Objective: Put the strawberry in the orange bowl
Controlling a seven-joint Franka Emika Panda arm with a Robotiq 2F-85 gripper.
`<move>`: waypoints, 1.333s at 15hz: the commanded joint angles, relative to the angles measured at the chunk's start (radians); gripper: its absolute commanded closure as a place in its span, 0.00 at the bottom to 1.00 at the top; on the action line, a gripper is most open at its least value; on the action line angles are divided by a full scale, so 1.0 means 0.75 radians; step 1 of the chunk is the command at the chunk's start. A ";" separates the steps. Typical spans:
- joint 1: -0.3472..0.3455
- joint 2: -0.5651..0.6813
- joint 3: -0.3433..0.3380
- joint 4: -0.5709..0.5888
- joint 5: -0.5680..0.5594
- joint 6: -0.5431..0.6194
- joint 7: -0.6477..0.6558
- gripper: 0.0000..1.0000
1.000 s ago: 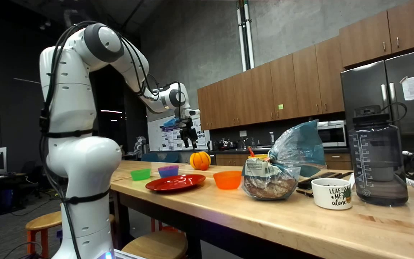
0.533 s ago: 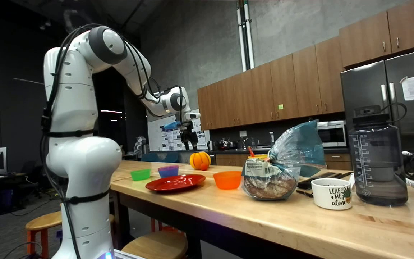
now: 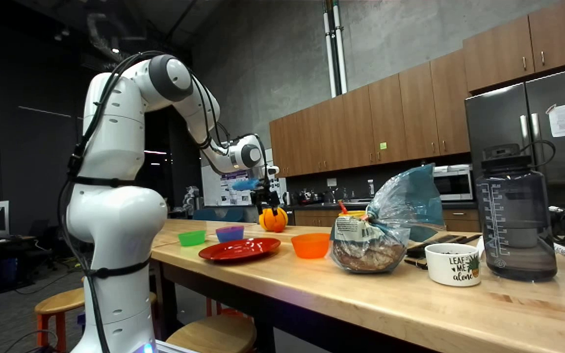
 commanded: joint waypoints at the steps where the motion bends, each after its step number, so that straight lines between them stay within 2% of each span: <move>1: 0.013 0.125 -0.029 0.144 -0.006 0.002 -0.217 0.00; 4: 0.010 0.196 -0.039 0.241 -0.016 -0.016 -0.340 0.00; 5: 0.022 0.144 -0.042 0.161 0.008 0.002 -0.273 0.00; 8: 0.019 0.188 -0.046 0.216 0.008 0.001 -0.324 0.00; 13: 0.019 0.193 -0.046 0.222 0.008 0.001 -0.332 0.00; 15: 0.025 0.224 -0.057 0.235 -0.036 0.055 -0.333 0.00; 20: -0.004 0.328 -0.045 0.307 0.001 0.095 -0.506 0.00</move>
